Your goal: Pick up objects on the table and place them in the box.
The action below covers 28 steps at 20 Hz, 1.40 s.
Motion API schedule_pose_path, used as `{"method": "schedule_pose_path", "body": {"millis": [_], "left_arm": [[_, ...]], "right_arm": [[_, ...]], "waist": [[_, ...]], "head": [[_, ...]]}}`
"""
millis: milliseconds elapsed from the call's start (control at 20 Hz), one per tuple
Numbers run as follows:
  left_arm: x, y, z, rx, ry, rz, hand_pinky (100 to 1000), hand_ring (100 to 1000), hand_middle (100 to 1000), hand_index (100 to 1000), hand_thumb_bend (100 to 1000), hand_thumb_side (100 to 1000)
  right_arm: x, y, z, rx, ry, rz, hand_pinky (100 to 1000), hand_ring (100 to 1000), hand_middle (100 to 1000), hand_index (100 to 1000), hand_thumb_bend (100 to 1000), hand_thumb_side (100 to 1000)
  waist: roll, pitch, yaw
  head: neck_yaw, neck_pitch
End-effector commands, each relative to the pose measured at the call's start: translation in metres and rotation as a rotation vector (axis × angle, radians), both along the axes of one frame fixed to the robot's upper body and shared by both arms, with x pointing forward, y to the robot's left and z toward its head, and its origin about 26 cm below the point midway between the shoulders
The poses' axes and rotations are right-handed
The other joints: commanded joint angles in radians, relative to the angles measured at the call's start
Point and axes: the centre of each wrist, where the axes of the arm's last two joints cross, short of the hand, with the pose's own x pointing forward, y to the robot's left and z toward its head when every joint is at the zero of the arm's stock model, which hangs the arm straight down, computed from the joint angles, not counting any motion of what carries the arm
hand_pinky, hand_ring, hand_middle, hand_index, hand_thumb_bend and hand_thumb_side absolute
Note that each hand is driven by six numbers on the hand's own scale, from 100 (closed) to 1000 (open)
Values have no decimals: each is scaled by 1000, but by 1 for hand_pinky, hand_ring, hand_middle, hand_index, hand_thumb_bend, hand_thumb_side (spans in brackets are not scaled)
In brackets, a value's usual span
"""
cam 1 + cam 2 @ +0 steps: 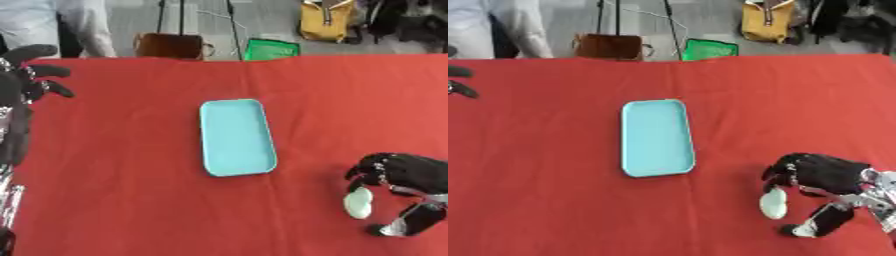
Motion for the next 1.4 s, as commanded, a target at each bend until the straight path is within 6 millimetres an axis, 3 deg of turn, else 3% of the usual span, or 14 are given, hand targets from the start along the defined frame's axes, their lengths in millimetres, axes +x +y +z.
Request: {"method": "schedule_pose_path", "body": {"millis": [50,600,900,950,1400], "left_arm": [[-2,1,10,23,-33,0,524,671,749,800,524,773],[-1,1,11,26,-33,2,524,671,749,800,525,773],[-1,1,11,27,-33,1,524,671,749,800,526,773],[-1,1,11,27,-33,1,524,671,748,800,525,773],[-1,1,11,24,-34,1,523,671,749,800,513,785]], "right_arm": [[4,-7,10,-153,32,103,858,804,795,765,482,494],[5,-10,10,-143,10,101,860,805,792,744,388,492],[5,-8,9,-156,8,105,861,804,788,708,396,433],[5,-8,9,-158,9,105,861,803,783,676,384,381],[6,-7,10,-118,-17,111,845,785,757,608,315,312]], "waist": [[0,-11,1],[-7,-12,2],[-7,-12,3],[-7,-12,3],[-6,-13,3]], "head": [[-1,-10],[-1,-10],[-1,-11],[-1,-11],[-2,-12]]}}
